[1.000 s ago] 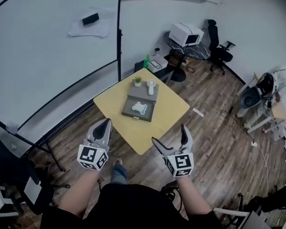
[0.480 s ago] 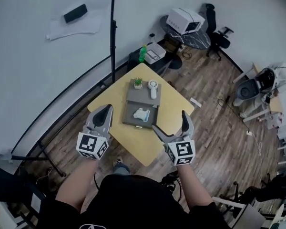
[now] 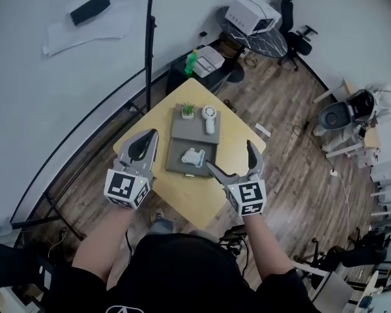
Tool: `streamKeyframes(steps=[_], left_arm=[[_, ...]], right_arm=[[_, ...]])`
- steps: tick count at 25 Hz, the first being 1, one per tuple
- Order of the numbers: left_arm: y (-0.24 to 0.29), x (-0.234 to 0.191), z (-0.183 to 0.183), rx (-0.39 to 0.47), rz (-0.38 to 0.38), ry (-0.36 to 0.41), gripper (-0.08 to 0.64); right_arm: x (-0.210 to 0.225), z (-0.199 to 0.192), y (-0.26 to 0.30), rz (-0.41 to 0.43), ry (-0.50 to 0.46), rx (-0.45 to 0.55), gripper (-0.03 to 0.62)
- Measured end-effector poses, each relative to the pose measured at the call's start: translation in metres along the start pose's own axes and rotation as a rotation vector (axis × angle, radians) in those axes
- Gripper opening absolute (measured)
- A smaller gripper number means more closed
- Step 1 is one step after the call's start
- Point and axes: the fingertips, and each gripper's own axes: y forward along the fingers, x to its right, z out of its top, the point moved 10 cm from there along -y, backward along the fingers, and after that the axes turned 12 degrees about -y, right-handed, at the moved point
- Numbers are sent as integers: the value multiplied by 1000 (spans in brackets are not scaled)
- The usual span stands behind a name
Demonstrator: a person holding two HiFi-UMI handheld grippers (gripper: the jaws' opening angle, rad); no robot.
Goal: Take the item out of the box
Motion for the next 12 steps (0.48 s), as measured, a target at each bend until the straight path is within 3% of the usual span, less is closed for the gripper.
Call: streamKeyframes(steps=[7,12], left_arm=[[16,-8,-6,-3,30,6,0],[21,0,-9,-4,62,17,-2]], right_arm=[[14,-14,35,104,-48,-53,595],[17,-28,64,234,-95,-113,594]])
